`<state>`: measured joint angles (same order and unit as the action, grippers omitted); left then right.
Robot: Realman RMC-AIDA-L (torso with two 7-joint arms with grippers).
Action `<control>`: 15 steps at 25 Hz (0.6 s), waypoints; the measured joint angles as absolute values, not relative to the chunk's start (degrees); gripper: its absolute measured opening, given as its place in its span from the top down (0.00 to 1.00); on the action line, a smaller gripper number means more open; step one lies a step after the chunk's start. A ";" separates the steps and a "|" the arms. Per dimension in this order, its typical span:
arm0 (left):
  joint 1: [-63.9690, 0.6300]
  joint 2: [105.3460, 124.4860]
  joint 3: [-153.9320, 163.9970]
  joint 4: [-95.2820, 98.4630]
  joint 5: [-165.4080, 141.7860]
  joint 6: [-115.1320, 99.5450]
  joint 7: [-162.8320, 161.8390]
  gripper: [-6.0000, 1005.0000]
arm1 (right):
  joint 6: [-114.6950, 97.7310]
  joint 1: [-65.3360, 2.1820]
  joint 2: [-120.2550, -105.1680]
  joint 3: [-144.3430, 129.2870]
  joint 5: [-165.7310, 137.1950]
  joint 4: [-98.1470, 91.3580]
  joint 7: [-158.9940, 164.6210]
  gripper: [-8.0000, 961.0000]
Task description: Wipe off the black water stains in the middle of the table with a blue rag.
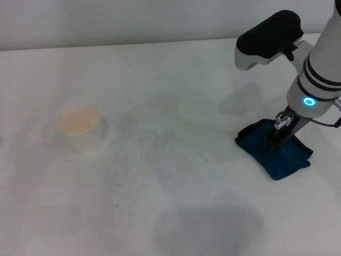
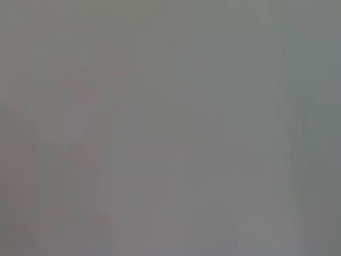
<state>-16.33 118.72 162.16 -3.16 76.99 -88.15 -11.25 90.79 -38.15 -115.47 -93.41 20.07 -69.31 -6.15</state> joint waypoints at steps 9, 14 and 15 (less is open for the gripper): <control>-16.35 118.67 162.16 -3.17 78.22 -88.57 -11.25 0.12 | 90.26 -37.11 -115.27 -88.08 18.53 -72.29 -8.64 0.66; -16.75 118.65 162.16 -3.35 78.42 -88.21 -11.25 0.12 | 86.56 -32.65 -115.43 -80.43 21.07 -79.78 -13.05 0.61; -16.81 118.65 162.16 -3.40 78.43 -88.12 -11.25 0.12 | 85.42 -31.89 -115.41 -78.82 22.16 -80.43 -14.31 0.61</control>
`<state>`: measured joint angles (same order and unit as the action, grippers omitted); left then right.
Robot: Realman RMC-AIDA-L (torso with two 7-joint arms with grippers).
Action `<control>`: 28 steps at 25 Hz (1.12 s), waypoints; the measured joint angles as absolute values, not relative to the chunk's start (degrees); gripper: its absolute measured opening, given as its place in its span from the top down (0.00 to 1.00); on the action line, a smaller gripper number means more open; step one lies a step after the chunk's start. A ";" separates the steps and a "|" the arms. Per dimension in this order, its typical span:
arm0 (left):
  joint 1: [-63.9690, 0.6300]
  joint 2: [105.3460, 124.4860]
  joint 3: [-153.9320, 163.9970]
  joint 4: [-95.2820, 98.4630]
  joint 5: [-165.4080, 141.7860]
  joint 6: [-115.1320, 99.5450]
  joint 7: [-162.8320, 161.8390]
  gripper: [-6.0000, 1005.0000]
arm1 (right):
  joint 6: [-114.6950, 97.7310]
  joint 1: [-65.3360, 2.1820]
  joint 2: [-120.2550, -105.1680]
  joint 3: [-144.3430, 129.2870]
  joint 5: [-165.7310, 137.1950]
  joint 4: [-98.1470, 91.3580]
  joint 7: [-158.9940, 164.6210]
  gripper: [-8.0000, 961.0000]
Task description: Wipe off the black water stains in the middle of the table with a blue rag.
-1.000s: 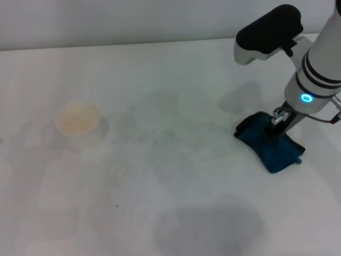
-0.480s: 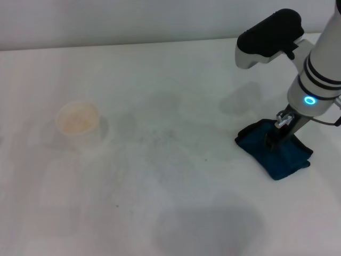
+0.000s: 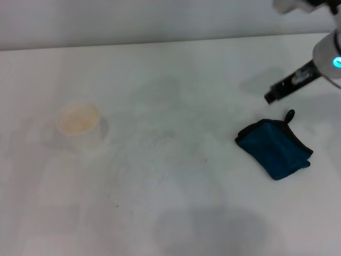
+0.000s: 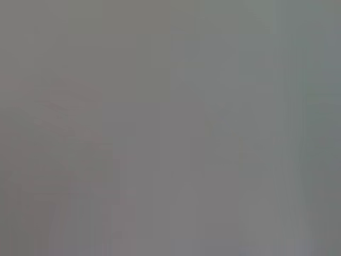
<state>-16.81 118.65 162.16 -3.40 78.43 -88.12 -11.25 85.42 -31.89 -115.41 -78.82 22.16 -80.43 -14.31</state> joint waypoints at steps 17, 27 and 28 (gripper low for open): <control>-17.82 118.95 162.16 -3.33 81.69 -86.58 -11.09 0.12 | 71.34 -24.05 -114.96 -40.99 68.93 -58.34 -67.31 0.61; -17.50 119.11 162.20 -0.89 84.92 -84.76 -10.16 0.12 | 73.88 -19.23 -114.68 -28.38 96.45 -37.87 -103.65 0.61; -17.50 119.09 162.20 -0.88 84.99 -84.45 -9.98 0.12 | 73.81 -19.12 -114.69 -28.33 98.10 -36.12 -107.11 0.61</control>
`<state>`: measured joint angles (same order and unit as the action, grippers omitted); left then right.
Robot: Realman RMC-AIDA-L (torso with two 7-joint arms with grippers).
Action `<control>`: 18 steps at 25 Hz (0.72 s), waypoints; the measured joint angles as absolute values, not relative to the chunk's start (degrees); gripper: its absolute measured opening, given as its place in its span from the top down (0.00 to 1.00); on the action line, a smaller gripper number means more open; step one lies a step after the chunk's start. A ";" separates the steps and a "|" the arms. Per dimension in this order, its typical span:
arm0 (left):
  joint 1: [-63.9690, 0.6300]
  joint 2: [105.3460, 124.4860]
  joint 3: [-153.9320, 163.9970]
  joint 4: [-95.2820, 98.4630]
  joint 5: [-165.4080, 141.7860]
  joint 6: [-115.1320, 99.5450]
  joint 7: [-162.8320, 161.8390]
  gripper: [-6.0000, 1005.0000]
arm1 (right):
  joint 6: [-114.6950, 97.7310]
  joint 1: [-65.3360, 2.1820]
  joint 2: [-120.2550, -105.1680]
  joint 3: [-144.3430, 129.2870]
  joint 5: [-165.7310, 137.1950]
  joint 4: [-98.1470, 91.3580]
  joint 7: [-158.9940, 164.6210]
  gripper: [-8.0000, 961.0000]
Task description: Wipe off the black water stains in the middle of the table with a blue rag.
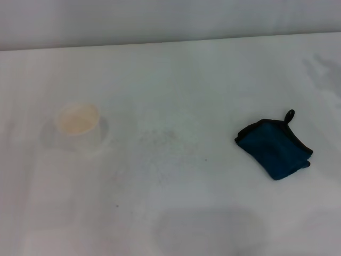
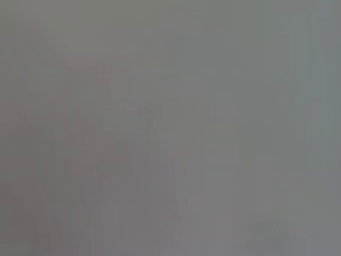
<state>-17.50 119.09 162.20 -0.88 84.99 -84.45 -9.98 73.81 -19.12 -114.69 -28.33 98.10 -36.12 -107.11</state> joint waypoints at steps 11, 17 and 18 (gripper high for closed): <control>-18.07 119.03 162.16 -0.09 87.07 -83.80 -9.78 0.12 | 74.48 -19.17 -114.70 -28.06 112.61 -19.05 -139.11 0.58; -18.71 119.01 162.15 -0.19 87.30 -83.75 -9.75 0.12 | 74.32 -19.75 -114.82 -27.37 115.17 -15.32 -146.17 0.53; -18.72 119.01 162.15 -0.09 87.40 -83.75 -9.75 0.12 | 74.28 -19.94 -114.84 -27.36 115.39 -15.12 -146.58 0.53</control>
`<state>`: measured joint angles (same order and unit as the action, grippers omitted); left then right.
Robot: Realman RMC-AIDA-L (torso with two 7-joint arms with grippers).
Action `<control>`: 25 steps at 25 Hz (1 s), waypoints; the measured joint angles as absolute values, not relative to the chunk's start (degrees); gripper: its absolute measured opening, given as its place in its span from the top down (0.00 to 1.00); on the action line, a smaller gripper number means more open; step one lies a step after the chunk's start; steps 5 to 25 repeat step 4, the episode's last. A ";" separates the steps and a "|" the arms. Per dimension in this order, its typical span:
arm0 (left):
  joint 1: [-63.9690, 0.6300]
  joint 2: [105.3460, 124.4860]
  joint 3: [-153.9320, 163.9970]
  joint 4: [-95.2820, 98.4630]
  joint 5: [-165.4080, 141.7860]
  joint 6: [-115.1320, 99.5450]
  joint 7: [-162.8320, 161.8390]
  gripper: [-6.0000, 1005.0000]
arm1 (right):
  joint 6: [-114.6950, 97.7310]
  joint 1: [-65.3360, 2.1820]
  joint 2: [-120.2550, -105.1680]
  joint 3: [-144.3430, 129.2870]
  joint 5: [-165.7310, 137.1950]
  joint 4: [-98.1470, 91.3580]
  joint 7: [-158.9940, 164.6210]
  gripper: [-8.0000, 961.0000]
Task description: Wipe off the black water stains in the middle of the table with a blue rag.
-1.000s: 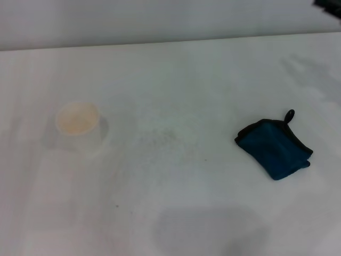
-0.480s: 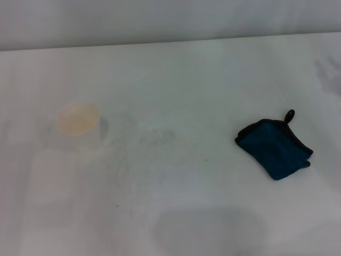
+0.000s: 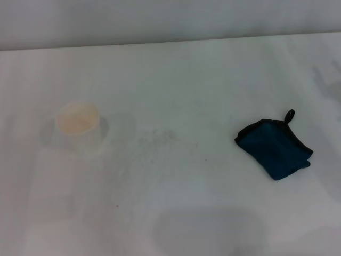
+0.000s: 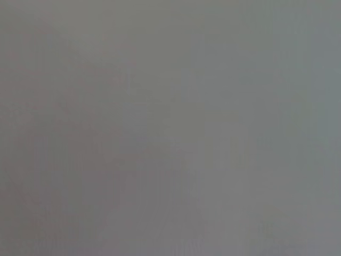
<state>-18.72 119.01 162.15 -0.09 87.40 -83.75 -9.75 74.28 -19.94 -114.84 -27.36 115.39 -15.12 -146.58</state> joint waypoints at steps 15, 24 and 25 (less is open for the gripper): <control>-18.89 119.04 162.15 0.01 87.75 -83.75 -9.42 0.12 | 74.20 -20.51 -114.93 -27.32 115.49 -14.77 -149.36 0.53; -18.89 119.04 162.15 0.01 87.75 -83.75 -9.42 0.12 | 74.20 -20.51 -114.93 -27.32 115.49 -14.77 -149.36 0.53; -18.89 119.04 162.15 0.01 87.75 -83.75 -9.42 0.12 | 74.20 -20.51 -114.93 -27.32 115.49 -14.77 -149.36 0.53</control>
